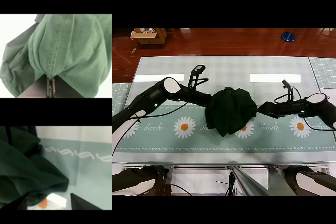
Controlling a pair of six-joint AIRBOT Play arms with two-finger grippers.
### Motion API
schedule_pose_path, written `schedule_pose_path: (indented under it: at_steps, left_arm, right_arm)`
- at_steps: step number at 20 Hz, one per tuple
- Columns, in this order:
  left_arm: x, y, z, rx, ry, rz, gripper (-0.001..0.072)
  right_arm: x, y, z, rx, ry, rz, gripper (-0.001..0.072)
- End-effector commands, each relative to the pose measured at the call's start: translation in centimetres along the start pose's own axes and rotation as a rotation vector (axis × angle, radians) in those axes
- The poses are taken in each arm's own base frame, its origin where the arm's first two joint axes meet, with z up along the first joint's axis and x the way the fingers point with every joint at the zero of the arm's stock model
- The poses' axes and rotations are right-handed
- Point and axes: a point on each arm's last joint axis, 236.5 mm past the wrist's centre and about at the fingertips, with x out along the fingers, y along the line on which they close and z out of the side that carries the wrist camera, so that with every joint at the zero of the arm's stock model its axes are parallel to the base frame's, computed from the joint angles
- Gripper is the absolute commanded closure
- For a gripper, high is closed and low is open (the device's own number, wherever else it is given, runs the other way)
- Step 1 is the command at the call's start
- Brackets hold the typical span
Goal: Fold the shirts.
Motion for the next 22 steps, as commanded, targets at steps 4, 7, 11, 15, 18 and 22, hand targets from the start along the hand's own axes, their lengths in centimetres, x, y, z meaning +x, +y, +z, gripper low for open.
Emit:
schedule_pose_path:
  at_steps: [4, 7, 11, 15, 18, 22]
  left_arm:
    - [-0.3, -0.5, -0.3, 0.007, 0.025, -0.014, 0.0684]
    - [-0.3, -0.5, -0.2, 0.009, 0.023, -0.013, 0.0684]
    - [-3.0, -2.0, 2.5, 0.084, -0.038, -0.031, 0.0684]
    - [-11.8, -4.6, 9.6, 0.169, -0.278, -0.024, 0.0684]
    - [-21.6, -7.5, 14.3, 0.253, -0.514, 0.001, 0.0684]
    - [-32.5, -13.3, 16.2, 0.382, -0.754, 0.009, 0.0684]
  right_arm:
    - [5.3, -0.3, 1.5, -0.009, -0.110, -0.126, 0.0382]
    - [5.2, 0.0, 2.4, -0.031, -0.147, -0.137, 0.0686]
    - [0.0, 3.0, 6.6, -0.134, -0.282, -0.095, 0.0687]
    - [-9.3, 8.4, 11.2, -0.281, -0.522, -0.073, 0.0688]
    - [-16.9, 13.2, 12.7, -0.431, -0.686, -0.087, 0.0688]
    - [-26.2, 21.6, 12.9, -0.596, -0.881, -0.042, 0.0688]
